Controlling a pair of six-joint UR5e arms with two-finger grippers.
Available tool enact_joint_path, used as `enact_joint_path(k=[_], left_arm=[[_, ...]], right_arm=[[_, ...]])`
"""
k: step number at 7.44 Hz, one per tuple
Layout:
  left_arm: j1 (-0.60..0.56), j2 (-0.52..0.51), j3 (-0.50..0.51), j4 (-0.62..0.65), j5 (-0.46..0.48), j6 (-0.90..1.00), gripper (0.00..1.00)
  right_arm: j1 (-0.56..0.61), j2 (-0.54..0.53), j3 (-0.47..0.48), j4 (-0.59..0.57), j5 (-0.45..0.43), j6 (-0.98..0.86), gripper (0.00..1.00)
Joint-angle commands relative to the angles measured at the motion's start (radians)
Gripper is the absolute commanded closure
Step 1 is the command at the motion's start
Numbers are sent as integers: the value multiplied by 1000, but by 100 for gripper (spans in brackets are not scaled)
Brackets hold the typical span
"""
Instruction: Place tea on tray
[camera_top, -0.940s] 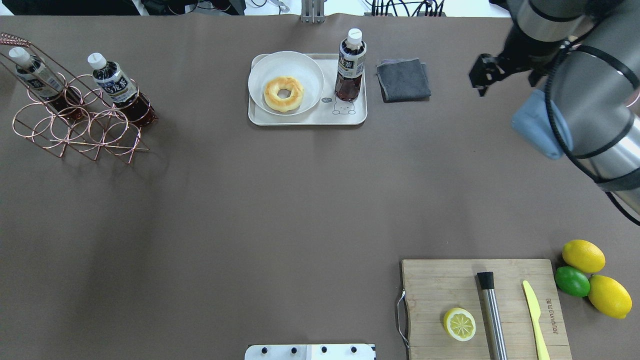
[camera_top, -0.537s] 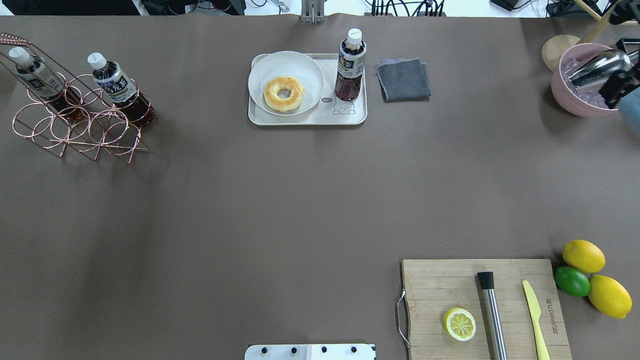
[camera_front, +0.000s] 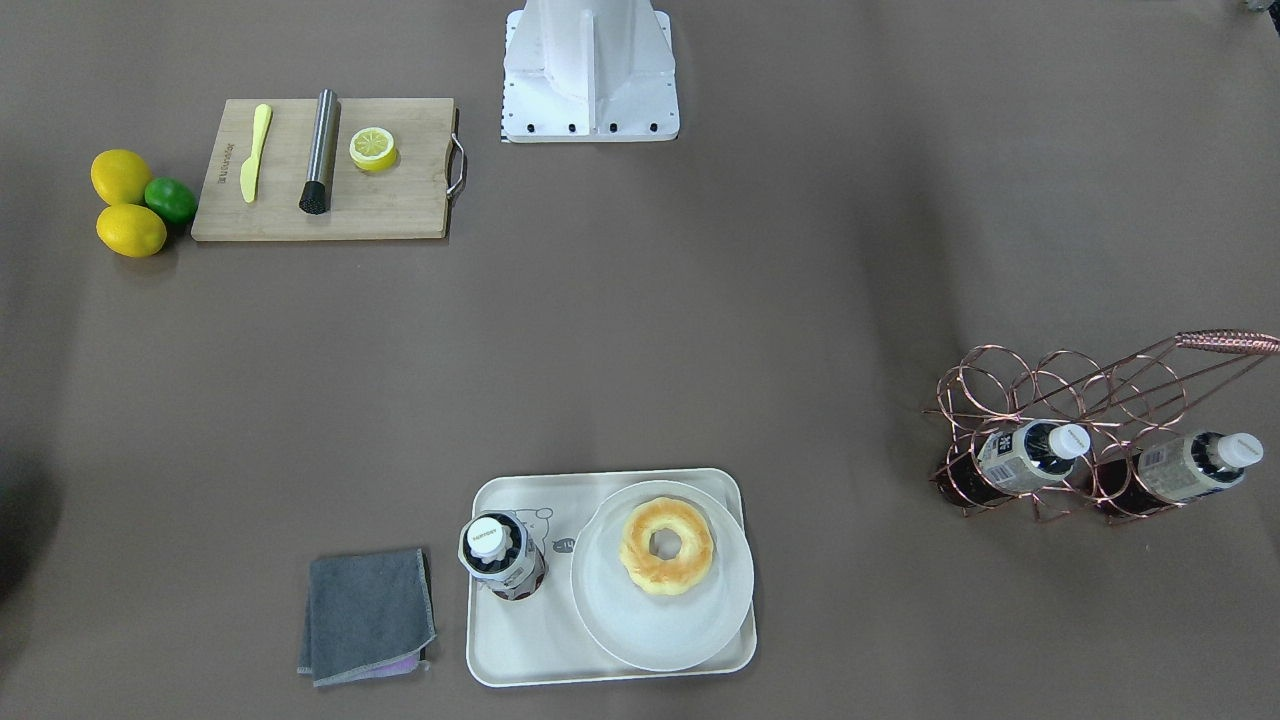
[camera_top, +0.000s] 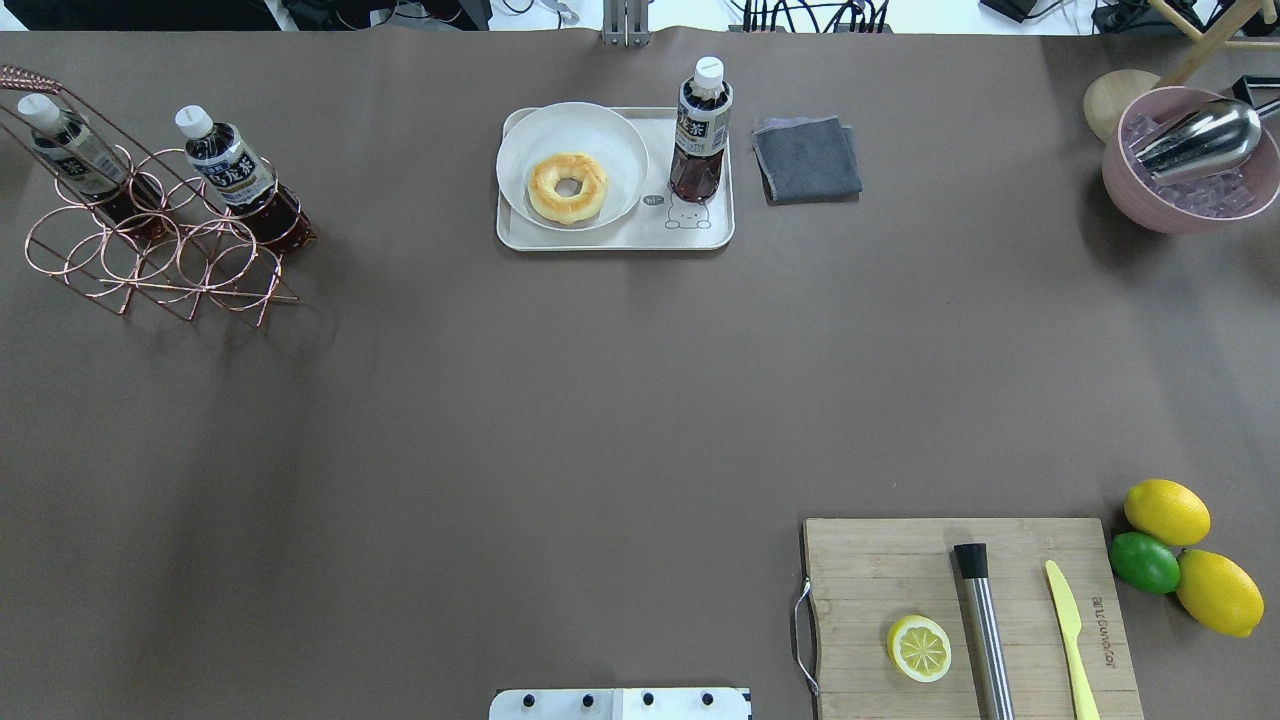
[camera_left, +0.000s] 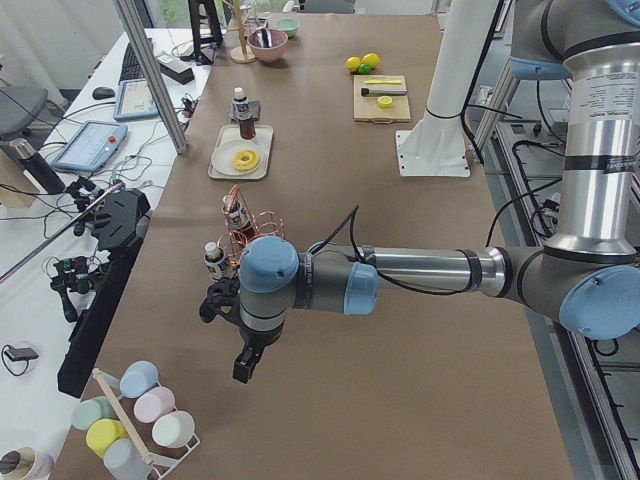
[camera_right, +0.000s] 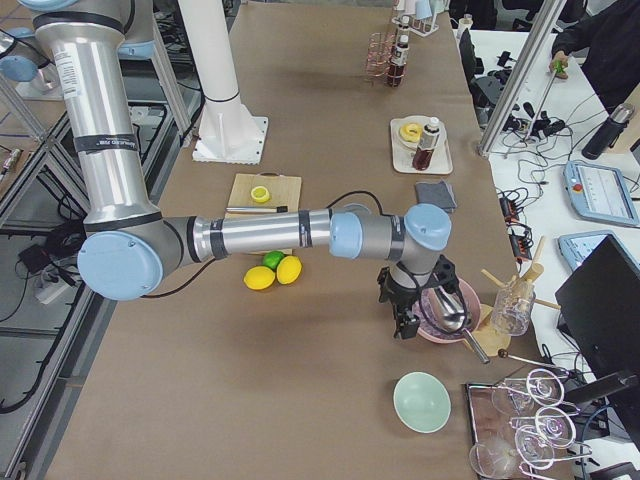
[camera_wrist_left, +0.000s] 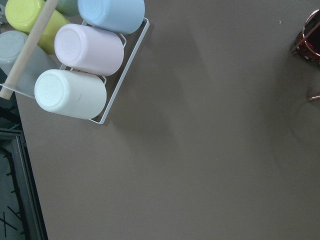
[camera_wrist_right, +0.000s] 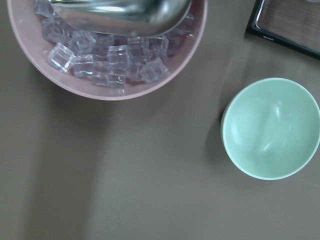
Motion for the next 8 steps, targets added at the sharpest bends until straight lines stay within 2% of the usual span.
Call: enact_joint_path(k=[1, 4, 6, 8], left_arm=[[0, 0, -2, 2, -2, -1, 2], [1, 15, -1, 2, -2, -5, 2], [11, 25, -31, 6, -59, -15, 2], [88, 23, -66, 2, -61, -169, 2]], right_arm=[[84, -21, -47, 31, 47, -46, 0], [86, -28, -49, 29, 50, -14, 0], [86, -31, -49, 29, 51, -3, 0], [86, -29, -47, 31, 53, -3, 0]])
